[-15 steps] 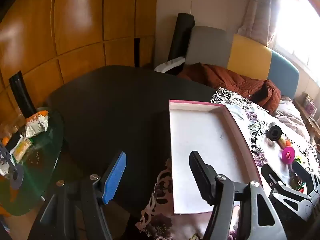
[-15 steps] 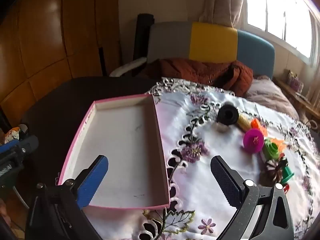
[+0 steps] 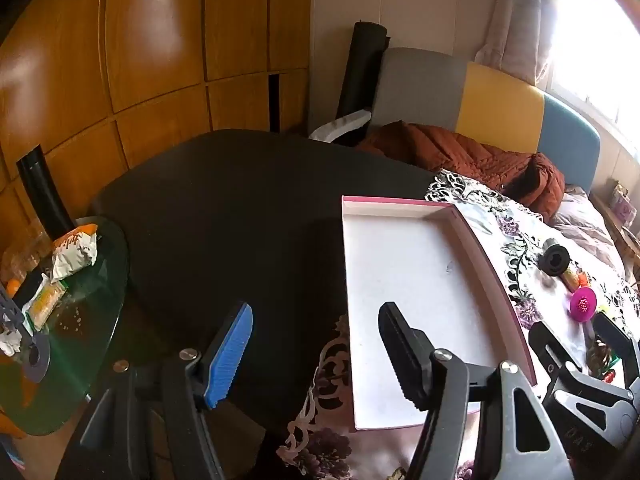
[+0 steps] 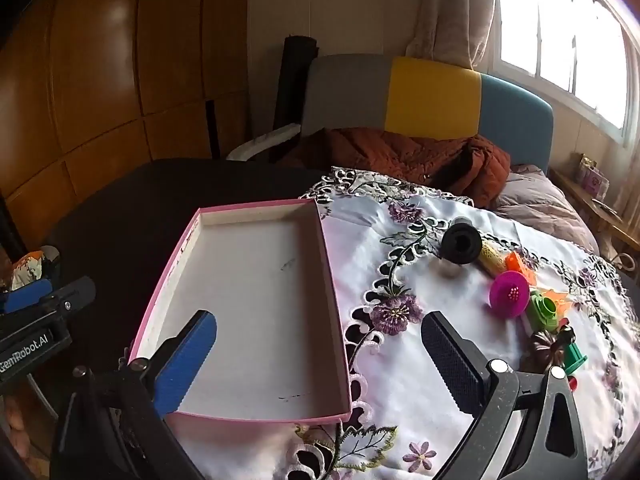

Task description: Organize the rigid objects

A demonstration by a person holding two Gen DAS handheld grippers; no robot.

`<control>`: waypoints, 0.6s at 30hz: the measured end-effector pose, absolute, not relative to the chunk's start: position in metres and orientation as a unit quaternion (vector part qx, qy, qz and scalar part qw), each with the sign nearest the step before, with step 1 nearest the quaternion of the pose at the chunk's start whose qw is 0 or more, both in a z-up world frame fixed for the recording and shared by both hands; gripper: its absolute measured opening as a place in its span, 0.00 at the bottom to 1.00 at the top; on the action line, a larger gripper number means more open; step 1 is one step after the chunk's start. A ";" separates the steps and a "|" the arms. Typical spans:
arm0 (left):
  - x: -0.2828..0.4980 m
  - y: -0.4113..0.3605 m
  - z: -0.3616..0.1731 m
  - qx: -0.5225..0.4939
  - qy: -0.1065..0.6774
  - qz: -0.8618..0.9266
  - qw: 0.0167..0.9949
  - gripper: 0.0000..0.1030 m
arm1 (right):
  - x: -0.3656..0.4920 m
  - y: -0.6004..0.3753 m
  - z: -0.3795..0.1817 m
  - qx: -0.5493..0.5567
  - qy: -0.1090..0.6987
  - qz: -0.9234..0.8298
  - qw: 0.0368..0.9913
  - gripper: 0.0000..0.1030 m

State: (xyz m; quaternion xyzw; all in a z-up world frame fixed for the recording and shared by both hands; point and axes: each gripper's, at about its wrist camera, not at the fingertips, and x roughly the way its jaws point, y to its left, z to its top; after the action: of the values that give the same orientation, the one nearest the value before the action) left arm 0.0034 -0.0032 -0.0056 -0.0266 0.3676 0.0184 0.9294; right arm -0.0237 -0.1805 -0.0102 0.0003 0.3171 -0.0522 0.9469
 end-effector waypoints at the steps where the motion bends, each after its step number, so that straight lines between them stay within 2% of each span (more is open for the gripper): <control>1: 0.004 -0.003 -0.006 -0.026 0.369 0.018 0.929 0.65 | -0.023 -0.181 -0.010 -0.001 0.317 -0.052 0.947 1.00; 18: 0.003 -0.007 -0.008 -0.017 0.372 0.014 0.928 0.65 | -0.024 -0.185 -0.012 -0.002 0.315 -0.050 0.948 1.00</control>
State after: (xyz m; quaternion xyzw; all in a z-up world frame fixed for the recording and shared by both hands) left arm 0.0031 -0.0070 -0.0079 -0.0165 0.3723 0.0136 0.9278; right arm -0.0236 -0.1848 -0.0116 -0.0021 0.3150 -0.0500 0.9478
